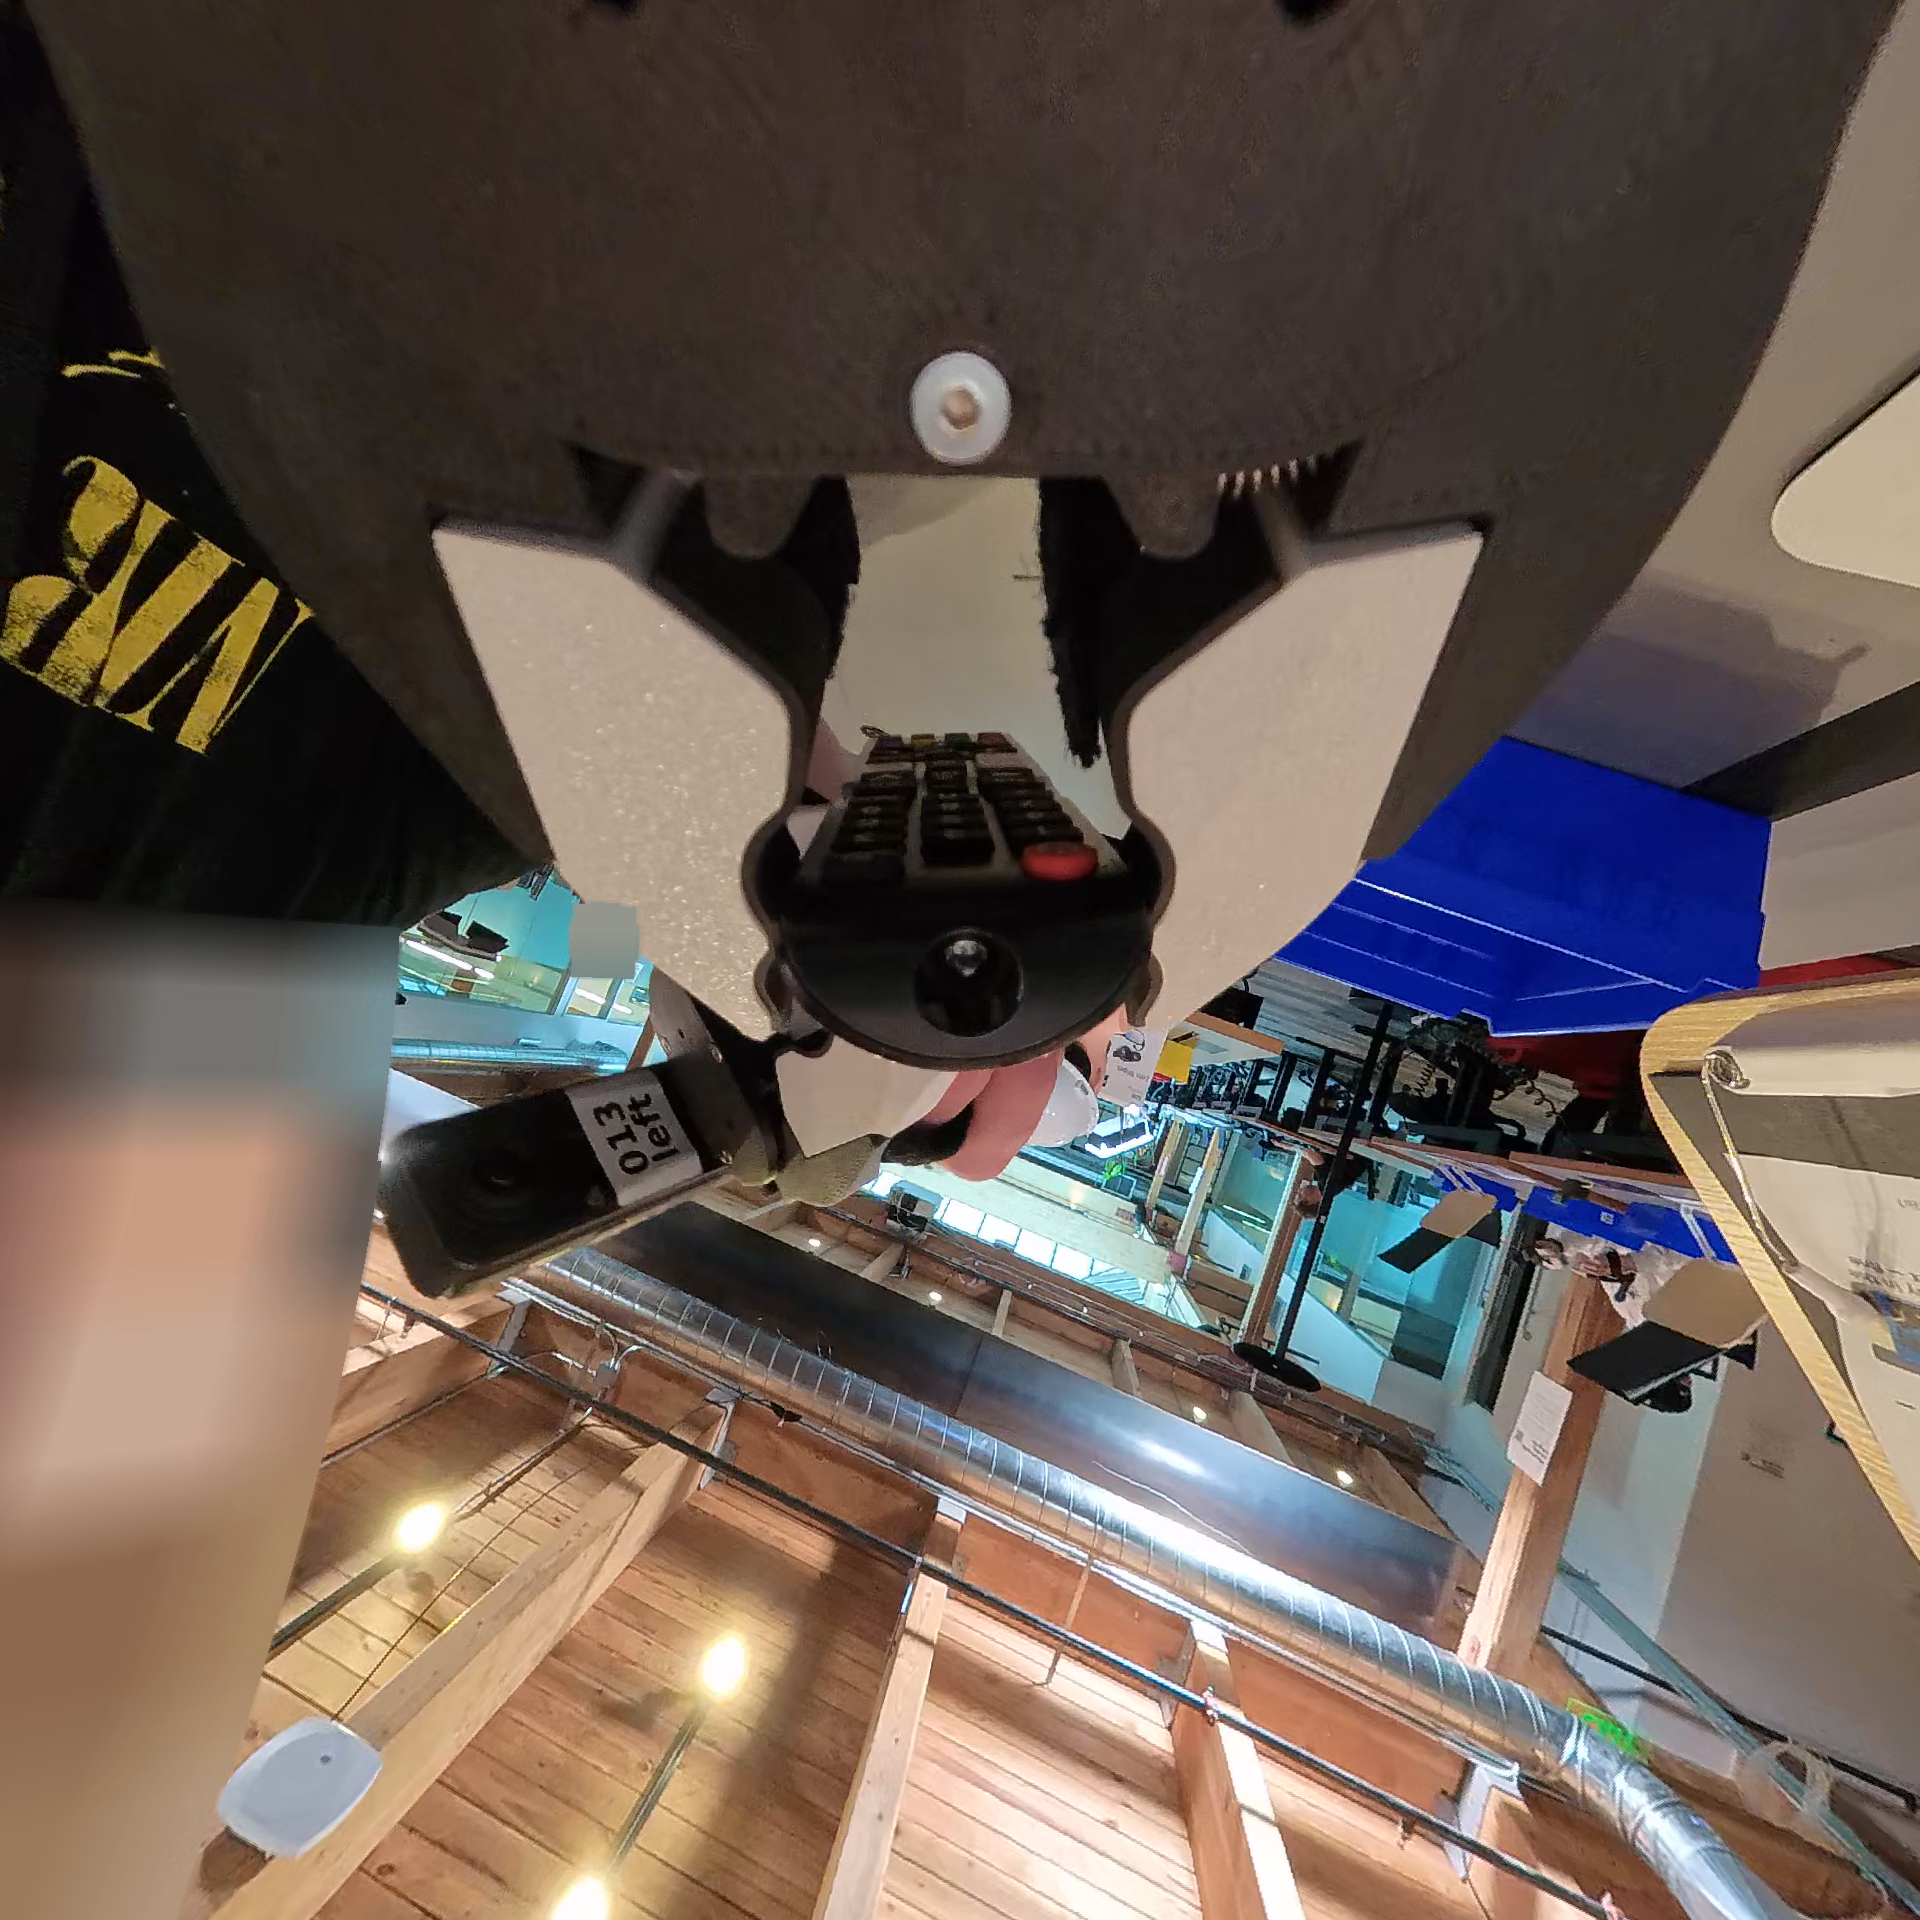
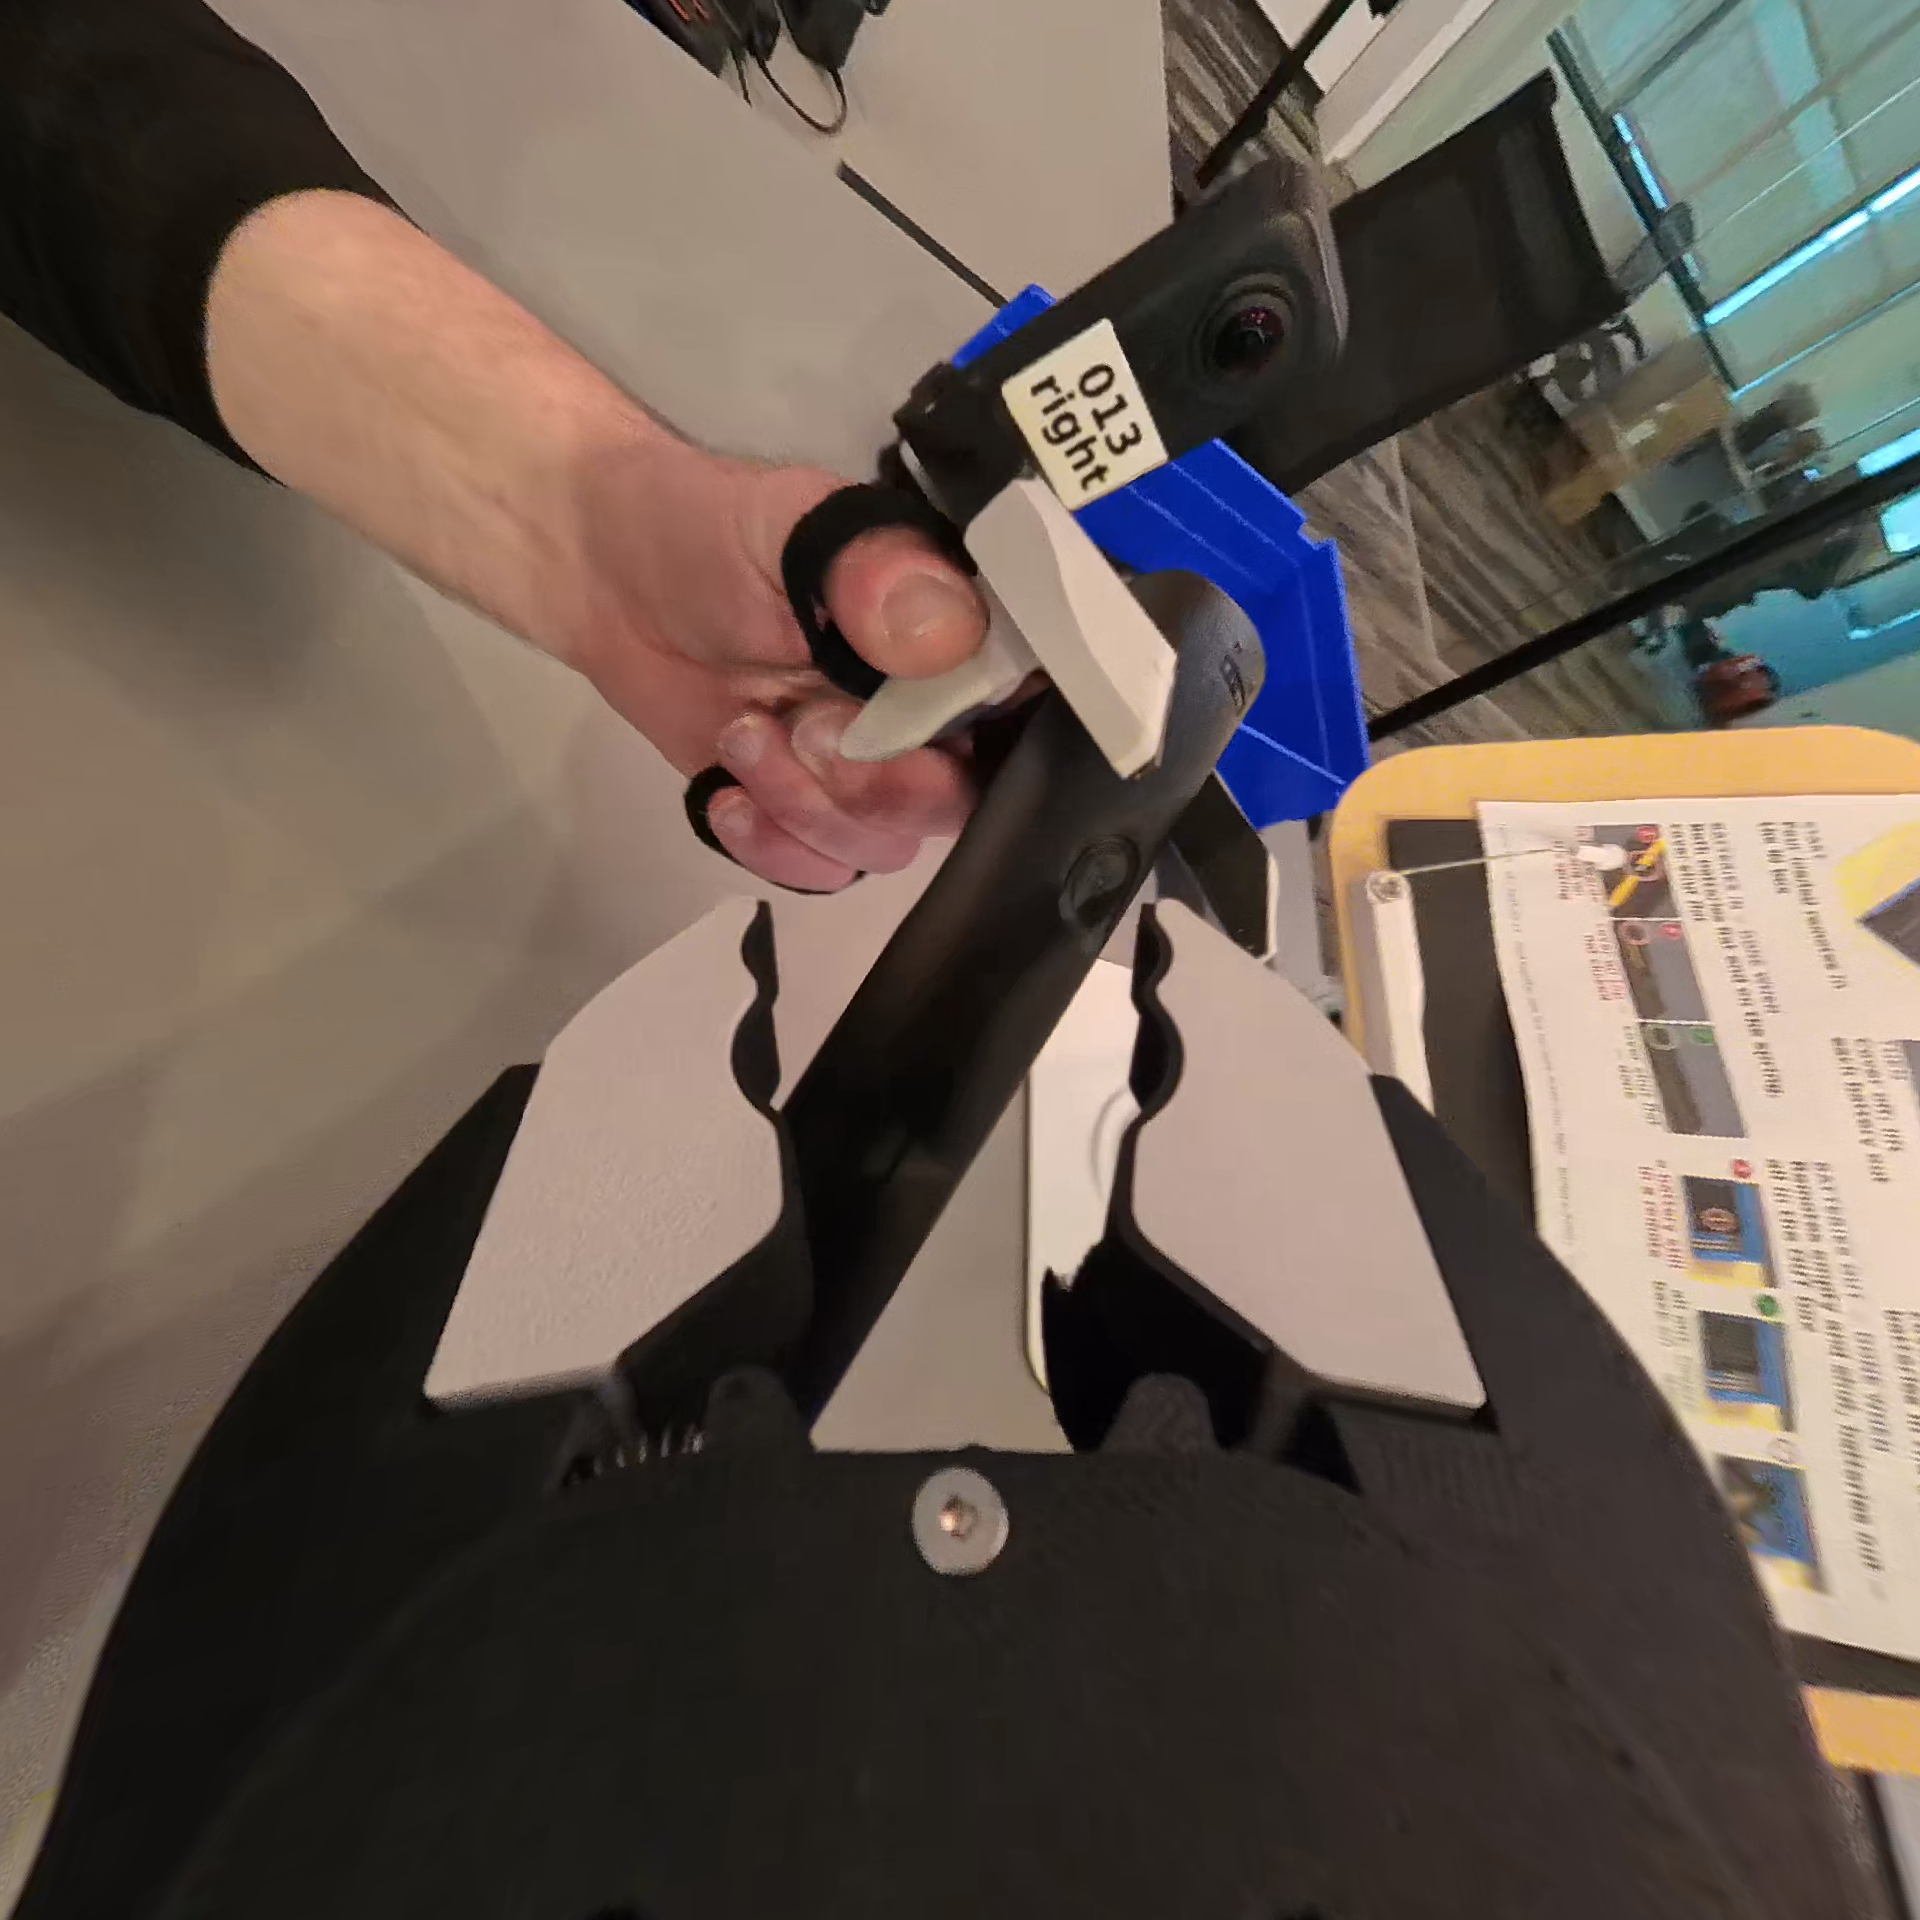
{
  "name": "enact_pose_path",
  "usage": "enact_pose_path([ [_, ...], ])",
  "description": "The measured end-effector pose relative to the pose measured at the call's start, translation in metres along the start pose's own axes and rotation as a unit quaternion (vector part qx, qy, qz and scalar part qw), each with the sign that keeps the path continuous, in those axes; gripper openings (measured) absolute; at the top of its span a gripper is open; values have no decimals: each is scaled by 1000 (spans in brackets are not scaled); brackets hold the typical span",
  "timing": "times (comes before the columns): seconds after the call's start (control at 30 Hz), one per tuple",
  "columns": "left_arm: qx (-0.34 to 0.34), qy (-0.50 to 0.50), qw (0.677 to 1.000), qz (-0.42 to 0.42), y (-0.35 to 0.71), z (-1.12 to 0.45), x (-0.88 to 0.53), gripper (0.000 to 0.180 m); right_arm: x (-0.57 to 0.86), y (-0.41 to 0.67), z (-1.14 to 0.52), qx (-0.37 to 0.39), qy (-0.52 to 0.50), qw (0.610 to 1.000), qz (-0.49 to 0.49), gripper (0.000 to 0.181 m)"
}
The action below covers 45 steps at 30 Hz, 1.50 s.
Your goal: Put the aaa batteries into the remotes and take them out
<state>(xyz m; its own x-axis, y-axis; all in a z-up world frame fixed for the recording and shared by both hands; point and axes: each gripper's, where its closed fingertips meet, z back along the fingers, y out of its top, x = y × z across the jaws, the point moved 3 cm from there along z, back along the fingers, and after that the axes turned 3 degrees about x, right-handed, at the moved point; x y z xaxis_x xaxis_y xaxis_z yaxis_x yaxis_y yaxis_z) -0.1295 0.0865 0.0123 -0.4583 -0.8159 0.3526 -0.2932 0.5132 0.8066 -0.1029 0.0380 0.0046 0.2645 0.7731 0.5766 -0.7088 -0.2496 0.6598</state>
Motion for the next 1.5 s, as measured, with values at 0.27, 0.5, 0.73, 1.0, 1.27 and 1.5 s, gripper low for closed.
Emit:
enact_pose_path([
  [0.27, -6, 22, 1000, -7, 0, -3, 1, 62, 1, -5, -7, -38, -43, 997, 53, 59],
  [0.5, -7, 43, 999, -25, 4, -5, 2, 62, 5, -4, -9, -33, -75, 994, 67, 52],
  [0.73, -4, 50, 998, -40, 9, -7, 5, 62, 7, -1, -10, -18, -96, 993, 70, 57],
  [1.0, 5, 56, 997, -47, 11, -7, 6, 62, 4, -2, -14, -22, -106, 992, 59, 57],
  [1.27, 25, 80, 995, -50, 13, -6, 6, 62, 2, 1, -19, -13, -145, 988, 43, 51],
  [1.5, 40, 87, 994, -43, 17, -4, 4, 62, 3, 4, -20, -14, -201, 977, 62, 37],
])
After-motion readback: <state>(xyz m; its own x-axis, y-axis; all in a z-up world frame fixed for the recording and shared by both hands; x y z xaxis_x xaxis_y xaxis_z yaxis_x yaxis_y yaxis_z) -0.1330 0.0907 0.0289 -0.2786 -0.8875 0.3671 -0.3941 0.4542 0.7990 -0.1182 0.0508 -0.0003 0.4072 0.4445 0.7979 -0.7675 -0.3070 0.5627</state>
